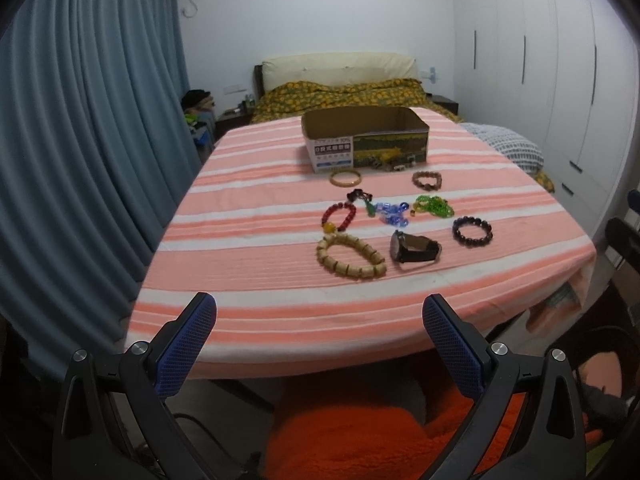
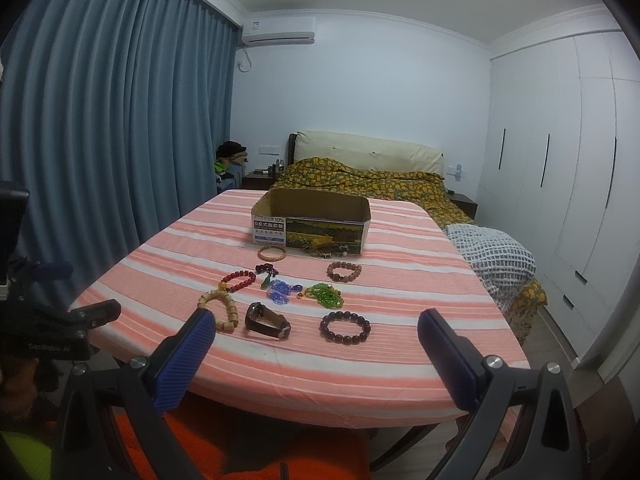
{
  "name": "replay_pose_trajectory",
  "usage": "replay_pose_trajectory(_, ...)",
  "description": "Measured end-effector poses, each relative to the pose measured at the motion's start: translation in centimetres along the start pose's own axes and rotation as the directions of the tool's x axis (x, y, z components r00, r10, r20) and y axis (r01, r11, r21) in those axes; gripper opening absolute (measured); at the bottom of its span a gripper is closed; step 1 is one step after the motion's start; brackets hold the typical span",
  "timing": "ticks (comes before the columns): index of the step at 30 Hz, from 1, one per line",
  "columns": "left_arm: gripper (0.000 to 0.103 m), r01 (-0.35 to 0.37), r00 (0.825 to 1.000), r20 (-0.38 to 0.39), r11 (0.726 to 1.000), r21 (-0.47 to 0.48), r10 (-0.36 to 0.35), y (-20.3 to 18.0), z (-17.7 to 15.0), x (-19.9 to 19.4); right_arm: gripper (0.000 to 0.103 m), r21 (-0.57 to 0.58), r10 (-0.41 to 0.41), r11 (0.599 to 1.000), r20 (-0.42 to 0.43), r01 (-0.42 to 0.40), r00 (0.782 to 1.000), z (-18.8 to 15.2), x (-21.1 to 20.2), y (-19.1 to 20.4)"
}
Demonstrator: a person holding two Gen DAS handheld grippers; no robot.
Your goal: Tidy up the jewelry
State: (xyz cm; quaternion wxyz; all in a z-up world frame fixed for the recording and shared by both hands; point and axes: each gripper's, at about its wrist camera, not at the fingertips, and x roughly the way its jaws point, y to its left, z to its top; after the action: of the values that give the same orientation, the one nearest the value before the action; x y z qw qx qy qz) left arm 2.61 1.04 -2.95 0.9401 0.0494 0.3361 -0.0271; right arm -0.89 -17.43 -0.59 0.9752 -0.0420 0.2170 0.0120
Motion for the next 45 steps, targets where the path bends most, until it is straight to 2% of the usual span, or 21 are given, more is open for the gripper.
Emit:
replay_pose_trajectory(5, 0.103, 0.044, 0.999, 0.016, 0.999, 0.010, -0.044, 1.1, 0.4, 1.5, 0.103, -0.004, -0.003, 1.000, 0.009, 0.003, 1.000, 0.5, 0.7, -1.0)
replay_pose_trajectory(12, 0.103, 0.104, 0.995, 0.009, 0.995, -0.005, -0.104, 2.5, 0.5, 4.1, 0.103, 0.019, -0.001, 1.000, -0.010, 0.002, 1.000, 0.1, 3.8, -4.0)
replay_pose_trajectory(18, 0.103, 0.143, 0.986, -0.082, 0.990, -0.013, -0.144, 2.4, -1.0, 8.7, 0.103, 0.016, 0.008, 1.000, -0.126, -0.006, 0.992, -2.2, 8.3, -6.1)
replay_pose_trajectory(24, 0.103, 0.201, 0.965, -0.156, 0.978, -0.062, -0.209, 2.1, -1.9, 12.5, 0.103, 0.036, 0.044, 0.999, -0.231, -0.037, 0.972, -5.3, 12.3, -7.3)
replay_pose_trajectory(29, 0.103, 0.198, 0.960, -0.193, 0.979, -0.053, -0.205, 1.7, -2.3, 15.0, 0.103, 0.017, 0.052, 0.999, -0.294, -0.050, 0.954, -7.3, 14.9, -7.2)
replay_pose_trajectory(37, 0.103, 0.227, 0.940, -0.253, 0.973, -0.037, -0.229, 0.1, -2.8, 18.3, 0.103, 0.036, 0.077, 0.997, -0.362, -0.069, 0.929, -8.9, 18.6, -7.5)
replay_pose_trajectory(44, 0.103, 0.197, 0.950, -0.254, 0.980, 0.030, -0.183, -1.5, -1.8, 20.1, 0.103, 0.035, 0.074, 0.997, -0.431, -0.065, 0.899, -9.6, 22.0, -7.3)
replay_pose_trajectory(45, 0.103, 0.193, 0.951, -0.254, 0.980, 0.047, -0.175, -1.9, -1.7, 20.4, 0.103, 0.030, 0.071, 0.997, -0.423, -0.064, 0.903, -9.4, 22.2, -7.2)
